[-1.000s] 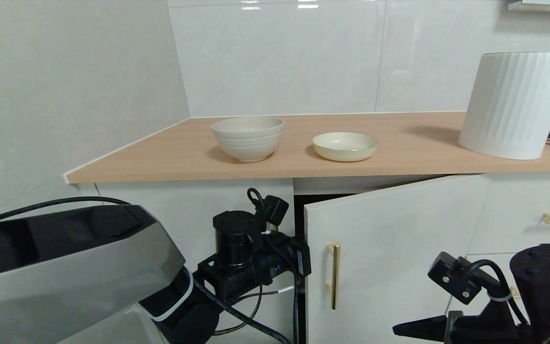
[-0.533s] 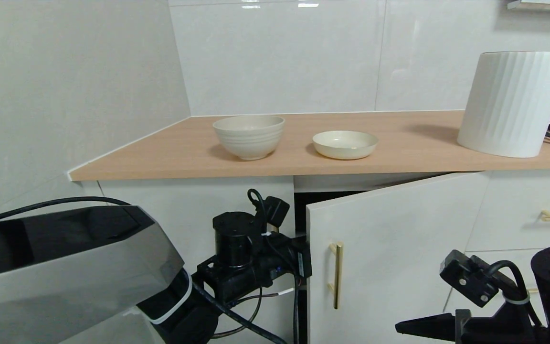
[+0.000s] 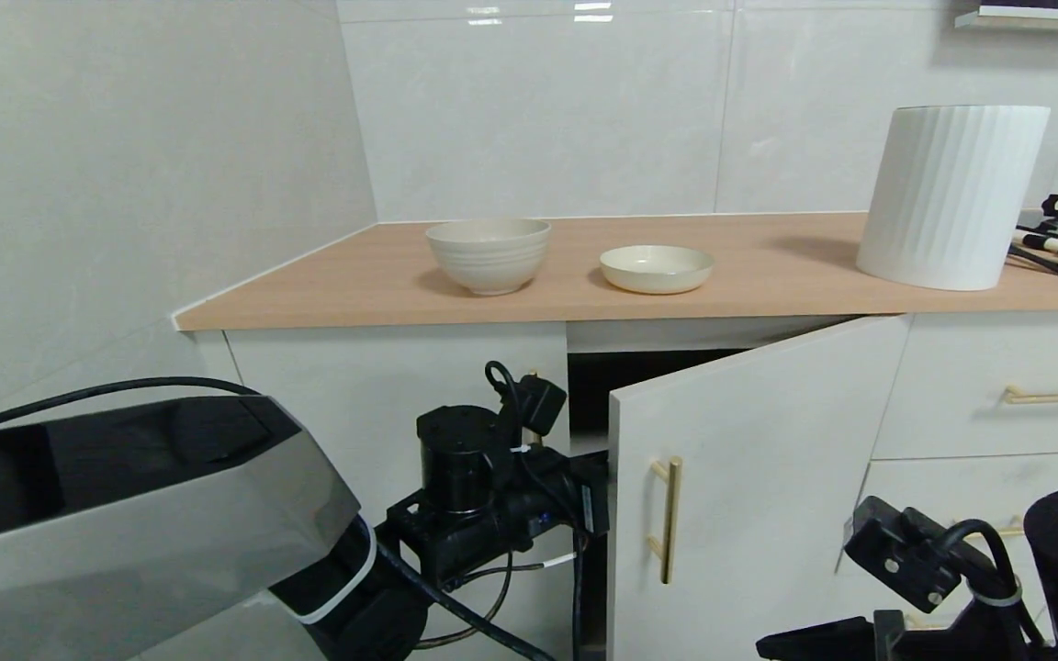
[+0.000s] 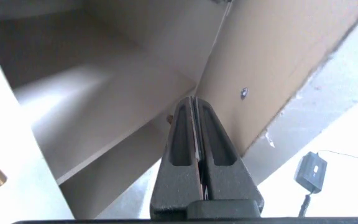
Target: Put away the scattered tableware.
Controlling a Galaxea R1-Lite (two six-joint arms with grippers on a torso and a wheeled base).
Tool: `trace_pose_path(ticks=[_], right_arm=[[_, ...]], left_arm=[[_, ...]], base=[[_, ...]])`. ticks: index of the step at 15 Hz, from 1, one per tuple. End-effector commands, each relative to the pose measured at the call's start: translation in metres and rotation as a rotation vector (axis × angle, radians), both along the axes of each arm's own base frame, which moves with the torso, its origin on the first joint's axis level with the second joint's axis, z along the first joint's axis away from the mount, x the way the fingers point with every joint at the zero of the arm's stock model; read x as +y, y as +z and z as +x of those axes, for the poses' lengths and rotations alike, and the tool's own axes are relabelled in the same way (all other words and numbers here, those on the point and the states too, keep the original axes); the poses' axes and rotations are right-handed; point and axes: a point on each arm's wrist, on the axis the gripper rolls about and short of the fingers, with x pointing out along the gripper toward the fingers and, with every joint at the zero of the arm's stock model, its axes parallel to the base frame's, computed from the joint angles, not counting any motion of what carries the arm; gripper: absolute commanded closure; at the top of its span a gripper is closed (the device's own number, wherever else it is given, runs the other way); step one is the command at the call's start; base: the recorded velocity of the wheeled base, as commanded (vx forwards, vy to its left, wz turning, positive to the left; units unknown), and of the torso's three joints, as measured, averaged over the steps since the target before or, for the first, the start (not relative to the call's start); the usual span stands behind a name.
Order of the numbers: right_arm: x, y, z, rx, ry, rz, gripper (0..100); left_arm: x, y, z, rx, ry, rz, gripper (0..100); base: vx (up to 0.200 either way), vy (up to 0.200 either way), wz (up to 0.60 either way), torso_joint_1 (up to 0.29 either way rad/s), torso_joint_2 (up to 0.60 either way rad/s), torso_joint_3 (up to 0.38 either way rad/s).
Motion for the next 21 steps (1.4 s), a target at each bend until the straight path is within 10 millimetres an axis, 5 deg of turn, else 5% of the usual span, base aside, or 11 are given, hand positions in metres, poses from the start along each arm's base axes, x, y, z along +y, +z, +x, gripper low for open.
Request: trace_pose_path(ticks=[1,7,17,21], right_arm=[[0.0,0.0,0.0,0.002,0.0,-0.002,0],[0.0,-0.001,-0.001,0.002,0.003,-0.002,0],[-0.001,-0.001,-0.001,-0.003,-0.007,-0.006,0],[-0.001,0.0,-0.003,-0.007,0.0,0.0,0]], left_arm=[[-0.001,0.0,0.001,0.0,0.0,-0.001,100],[-0.006,-0.001,0.007,0.003,0.001,0.0,100],[-0.03,0.008,0.037,0.009,0.001,0.005,100],[-0.055,0.018,0.007,0.003,-0.09,0.001,100]], base=[[0.0,0.0,0.0,0.0,0.0,0.0],[-0.2,0.0,0.0,0.003,0.0,0.004],[0.0,0.0,0.0,0.0,0.0,0.0],[0.0,0.0,0.0,0.0,0.0,0.0]])
